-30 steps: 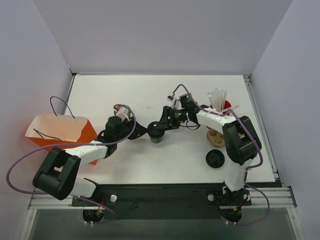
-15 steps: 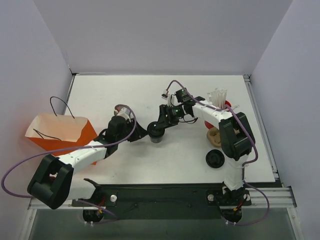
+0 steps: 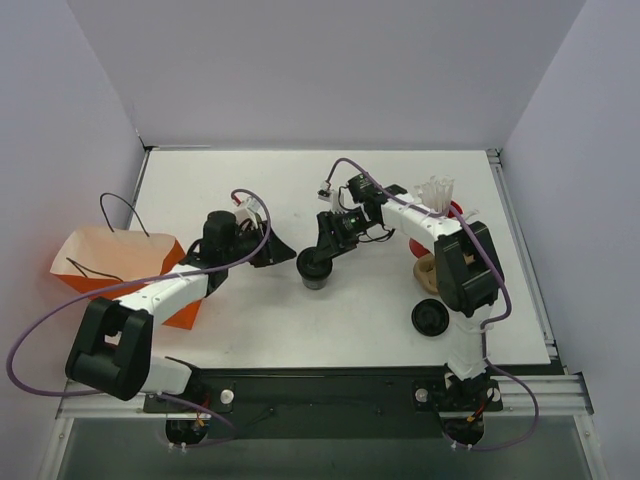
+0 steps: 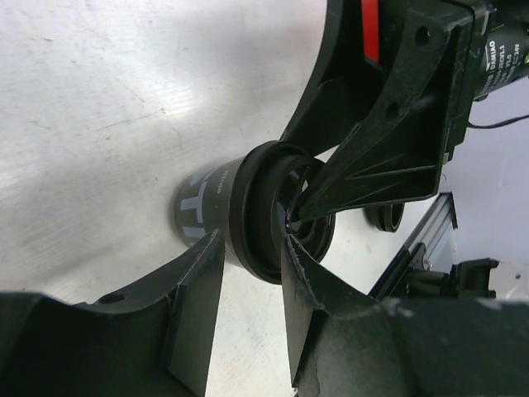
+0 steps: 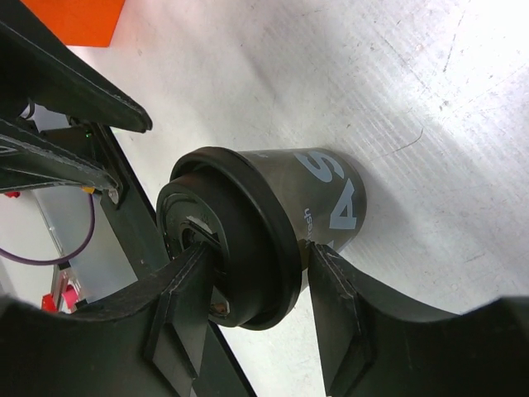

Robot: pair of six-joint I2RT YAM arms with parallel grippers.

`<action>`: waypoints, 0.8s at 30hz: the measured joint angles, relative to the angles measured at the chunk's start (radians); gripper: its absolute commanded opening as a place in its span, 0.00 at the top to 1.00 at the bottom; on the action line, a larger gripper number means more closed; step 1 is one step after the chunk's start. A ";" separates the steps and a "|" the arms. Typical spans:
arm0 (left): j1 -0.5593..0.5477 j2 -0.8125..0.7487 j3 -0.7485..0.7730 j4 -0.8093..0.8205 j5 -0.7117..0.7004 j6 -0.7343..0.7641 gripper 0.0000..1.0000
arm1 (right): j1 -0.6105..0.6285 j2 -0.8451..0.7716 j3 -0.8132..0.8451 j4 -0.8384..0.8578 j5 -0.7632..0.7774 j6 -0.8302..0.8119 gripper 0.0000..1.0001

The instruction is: Pack the takeout coffee

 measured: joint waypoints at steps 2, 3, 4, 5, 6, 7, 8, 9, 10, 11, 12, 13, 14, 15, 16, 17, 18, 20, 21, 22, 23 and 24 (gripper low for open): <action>0.000 0.024 0.011 0.009 0.028 0.016 0.56 | 0.000 0.000 0.002 -0.012 -0.003 -0.011 0.54; 0.000 0.033 0.014 0.012 0.037 0.024 0.57 | 0.000 0.000 0.003 -0.017 -0.005 -0.015 0.55; 0.000 0.040 0.014 0.014 0.043 0.032 0.57 | 0.000 0.000 0.004 -0.021 -0.005 -0.018 0.55; 0.000 0.047 0.014 0.013 0.046 0.038 0.57 | 0.000 0.000 0.005 -0.025 -0.005 -0.021 0.55; 0.000 0.053 0.014 0.014 0.048 0.042 0.57 | 0.000 0.000 0.006 -0.029 -0.005 -0.023 0.55; 0.000 0.060 0.014 0.018 0.050 0.045 0.57 | 0.000 0.001 0.007 -0.032 -0.005 -0.025 0.55; 0.000 0.068 0.014 0.022 0.053 0.048 0.57 | 0.000 0.002 0.008 -0.035 -0.005 -0.027 0.55; 0.000 0.075 0.014 0.027 0.056 0.050 0.57 | 0.000 0.002 0.009 -0.035 -0.007 -0.029 0.55; 0.000 0.083 0.014 0.033 0.059 0.050 0.57 | 0.000 0.003 0.010 -0.037 -0.008 -0.030 0.55; 0.000 0.089 0.014 0.040 0.064 0.050 0.57 | 0.000 0.003 0.011 -0.039 -0.009 -0.030 0.55; 0.000 0.095 0.014 0.046 0.067 0.050 0.57 | 0.000 0.004 0.011 -0.039 -0.010 -0.030 0.55; 0.000 0.100 0.014 0.053 0.071 0.050 0.57 | 0.000 0.004 0.012 -0.041 -0.010 -0.031 0.55; -0.002 0.104 0.014 0.060 0.072 0.050 0.57 | 0.000 0.004 0.013 -0.042 -0.010 -0.031 0.56; -0.003 0.108 0.014 0.067 0.073 0.050 0.57 | 0.000 0.004 0.013 -0.042 -0.010 -0.032 0.56; -0.003 0.114 0.014 0.074 0.074 0.050 0.57 | 0.000 0.004 0.013 -0.042 -0.010 -0.032 0.56; -0.004 0.121 0.014 0.083 0.075 0.050 0.57 | 0.000 0.004 0.013 -0.042 -0.010 -0.033 0.57; -0.004 0.128 0.014 0.090 0.076 0.050 0.57 | 0.000 0.004 0.013 -0.042 -0.010 -0.033 0.57; -0.005 0.143 0.014 0.100 0.074 0.050 0.57 | 0.000 0.004 0.013 -0.043 -0.010 -0.033 0.57; -0.005 0.150 0.014 0.101 0.072 0.050 0.57 | 0.000 0.004 0.013 -0.044 -0.010 -0.033 0.57; -0.005 0.156 0.014 0.104 0.071 0.049 0.57 | 0.000 0.004 0.013 -0.045 -0.010 -0.033 0.57; -0.006 0.157 0.014 0.106 0.069 0.049 0.57 | 0.000 0.004 0.013 -0.045 -0.010 -0.033 0.57; -0.009 0.157 0.014 0.106 0.062 0.051 0.57 | 0.000 0.004 0.013 -0.046 -0.010 -0.033 0.58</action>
